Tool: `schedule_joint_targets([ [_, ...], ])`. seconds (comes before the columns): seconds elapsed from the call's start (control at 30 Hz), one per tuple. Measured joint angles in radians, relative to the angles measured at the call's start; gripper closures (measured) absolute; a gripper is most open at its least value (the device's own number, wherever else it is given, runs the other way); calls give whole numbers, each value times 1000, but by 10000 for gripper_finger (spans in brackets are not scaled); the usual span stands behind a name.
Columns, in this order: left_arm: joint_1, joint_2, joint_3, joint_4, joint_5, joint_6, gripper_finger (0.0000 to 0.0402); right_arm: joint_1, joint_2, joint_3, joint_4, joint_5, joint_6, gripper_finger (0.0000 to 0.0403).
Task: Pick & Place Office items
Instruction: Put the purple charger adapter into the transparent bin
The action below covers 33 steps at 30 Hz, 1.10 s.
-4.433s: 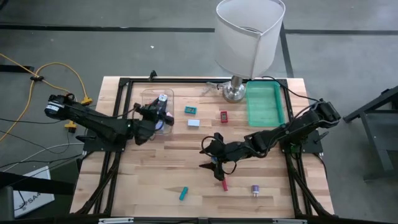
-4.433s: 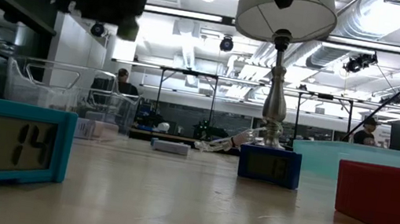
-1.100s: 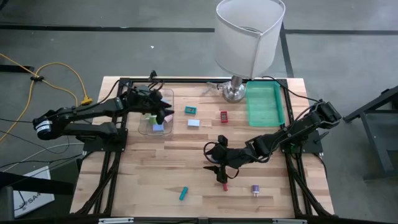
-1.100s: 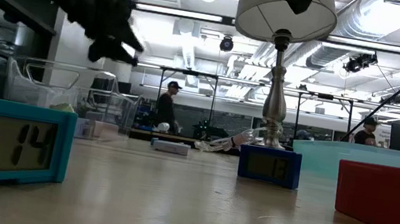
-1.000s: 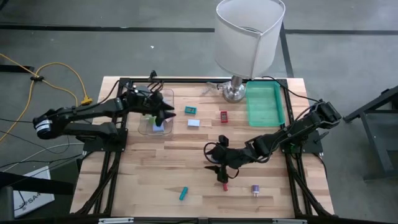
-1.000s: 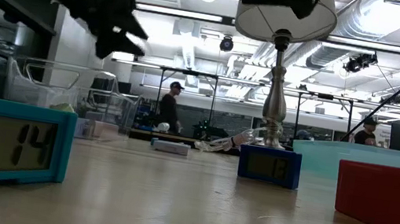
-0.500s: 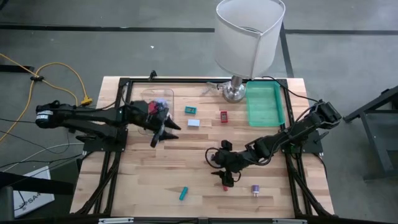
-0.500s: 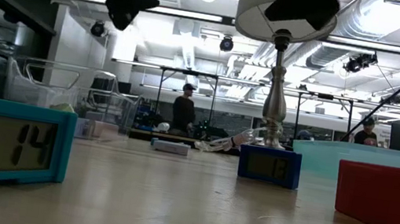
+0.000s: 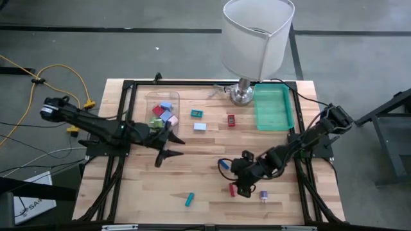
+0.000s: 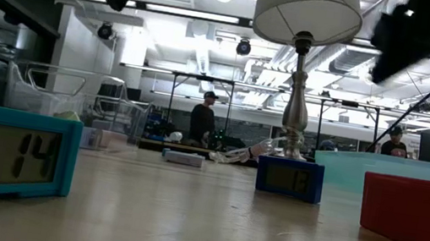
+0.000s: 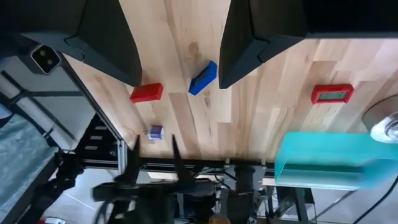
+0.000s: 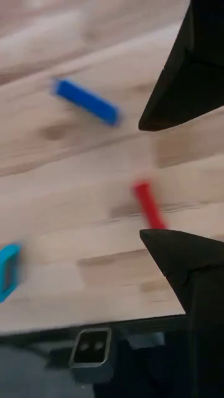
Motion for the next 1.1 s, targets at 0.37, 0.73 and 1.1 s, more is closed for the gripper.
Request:
schedule_joint_targets([
  [0.37,-86,0,0,-8,-12,-53,194,85,0,0,-117,-150,332,145],
  [0.73,-98,0,0,-3,-13,-63,194,181,0,0,-153,-105,569,145],
  [1.1,-98,0,0,-3,-13,-63,194,322,0,0,-181,-118,1026,145],
])
